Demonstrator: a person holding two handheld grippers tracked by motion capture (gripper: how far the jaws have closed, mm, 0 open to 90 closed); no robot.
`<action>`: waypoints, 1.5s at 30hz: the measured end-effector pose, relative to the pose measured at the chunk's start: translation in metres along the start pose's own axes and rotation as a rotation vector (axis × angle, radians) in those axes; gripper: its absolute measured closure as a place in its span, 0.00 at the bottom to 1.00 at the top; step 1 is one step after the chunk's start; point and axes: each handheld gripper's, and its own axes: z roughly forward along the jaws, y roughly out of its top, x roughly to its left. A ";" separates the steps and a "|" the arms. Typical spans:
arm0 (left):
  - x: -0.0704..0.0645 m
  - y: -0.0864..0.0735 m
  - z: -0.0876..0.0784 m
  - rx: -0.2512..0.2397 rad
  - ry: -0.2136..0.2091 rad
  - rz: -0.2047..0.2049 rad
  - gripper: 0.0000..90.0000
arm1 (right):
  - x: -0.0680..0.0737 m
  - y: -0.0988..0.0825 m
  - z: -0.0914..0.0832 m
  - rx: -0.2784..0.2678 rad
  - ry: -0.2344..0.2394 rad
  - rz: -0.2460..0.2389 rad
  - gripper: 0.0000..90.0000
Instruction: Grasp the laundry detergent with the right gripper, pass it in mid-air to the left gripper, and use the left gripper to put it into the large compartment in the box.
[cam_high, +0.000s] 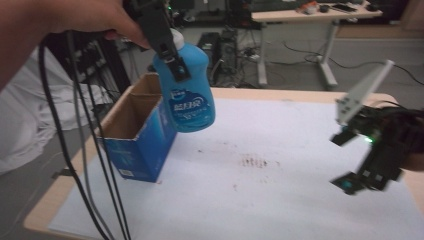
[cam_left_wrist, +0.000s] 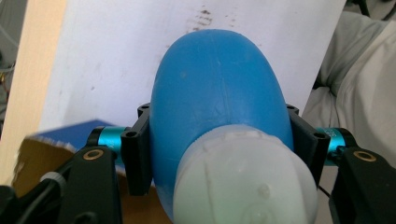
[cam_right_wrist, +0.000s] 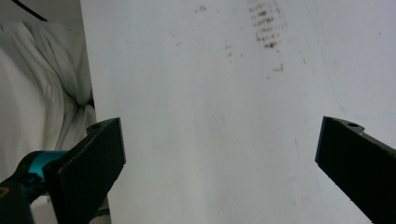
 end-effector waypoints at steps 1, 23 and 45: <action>0.002 -0.004 -0.005 -0.007 0.003 -0.028 0.41 | -0.001 -0.003 -0.003 0.012 -0.005 0.007 0.01; 0.044 -0.102 -0.059 -0.036 0.088 -0.241 0.42 | -0.017 -0.007 -0.020 0.006 -0.004 0.009 0.01; 0.068 -0.133 0.003 -0.004 0.055 -0.230 0.42 | -0.021 -0.002 -0.015 0.022 0.004 0.023 0.01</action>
